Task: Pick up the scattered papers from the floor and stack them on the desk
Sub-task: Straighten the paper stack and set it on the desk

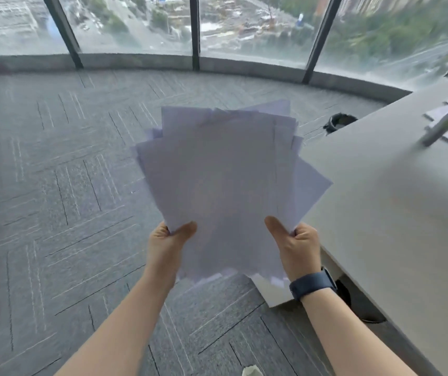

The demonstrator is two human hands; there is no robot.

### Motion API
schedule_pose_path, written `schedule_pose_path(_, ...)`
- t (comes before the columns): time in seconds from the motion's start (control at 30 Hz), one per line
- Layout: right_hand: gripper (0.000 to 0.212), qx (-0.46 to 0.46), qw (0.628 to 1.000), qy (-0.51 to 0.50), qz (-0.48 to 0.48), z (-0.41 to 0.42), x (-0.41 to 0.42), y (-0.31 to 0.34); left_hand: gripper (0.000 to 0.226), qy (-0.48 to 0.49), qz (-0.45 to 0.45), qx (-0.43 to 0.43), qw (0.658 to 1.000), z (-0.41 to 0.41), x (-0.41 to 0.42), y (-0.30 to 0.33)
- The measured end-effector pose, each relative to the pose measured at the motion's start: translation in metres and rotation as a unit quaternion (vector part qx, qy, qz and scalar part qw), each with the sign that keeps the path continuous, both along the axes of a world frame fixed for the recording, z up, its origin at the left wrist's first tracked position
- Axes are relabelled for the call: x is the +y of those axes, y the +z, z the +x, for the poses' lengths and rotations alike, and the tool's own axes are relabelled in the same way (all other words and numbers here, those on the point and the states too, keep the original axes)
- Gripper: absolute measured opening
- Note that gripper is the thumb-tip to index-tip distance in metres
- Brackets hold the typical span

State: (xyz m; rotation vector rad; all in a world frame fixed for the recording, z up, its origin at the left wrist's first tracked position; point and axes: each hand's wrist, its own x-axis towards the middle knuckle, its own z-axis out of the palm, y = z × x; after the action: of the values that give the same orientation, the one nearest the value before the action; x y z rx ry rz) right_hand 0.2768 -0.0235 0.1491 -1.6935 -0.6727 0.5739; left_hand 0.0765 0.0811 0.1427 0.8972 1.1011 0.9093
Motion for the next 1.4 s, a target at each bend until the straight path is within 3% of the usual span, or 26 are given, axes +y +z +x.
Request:
schedule_pose_path(0.23, 0.088, -0.023, 0.990, -0.138, 0.003, 0.062, -0.088, 0.050, 0.013, -0.111, 0.035, -0.017, 0.993, 0.094, -0.051, 0.050)
schedule_pose_path(0.4, 0.051, -0.001, 0.975, -0.221, 0.020, 0.106, -0.151, 0.078, 0.012, -0.181, 0.045, -0.041, 0.982, 0.161, -0.094, 0.072)
schedule_pose_path(0.8, 0.058, -0.037, 0.916, -0.393, 0.071, 0.191, -0.311, 0.083, 0.023, -0.358, 0.014, -0.045, 0.932, 0.307, -0.209, 0.080)
schedule_pose_path(1.03, 0.057, -0.004, 0.899, -0.428, 0.092, 0.219, -0.348, 0.054, 0.030, -0.387, 0.009, -0.016, 0.922, 0.351, -0.238, 0.055)
schedule_pose_path(1.2, 0.015, 0.073, 0.910, -0.394, 0.103, 0.228, -0.366, 0.039, 0.030, -0.414, 0.027, 0.019, 0.910, 0.363, -0.245, 0.040)
schedule_pose_path(1.4, 0.019, 0.072, 0.915, -0.384, 0.105, 0.246, -0.387, 0.048, 0.063, -0.445, 0.091, 0.012, 0.891, 0.368, -0.240, 0.053)
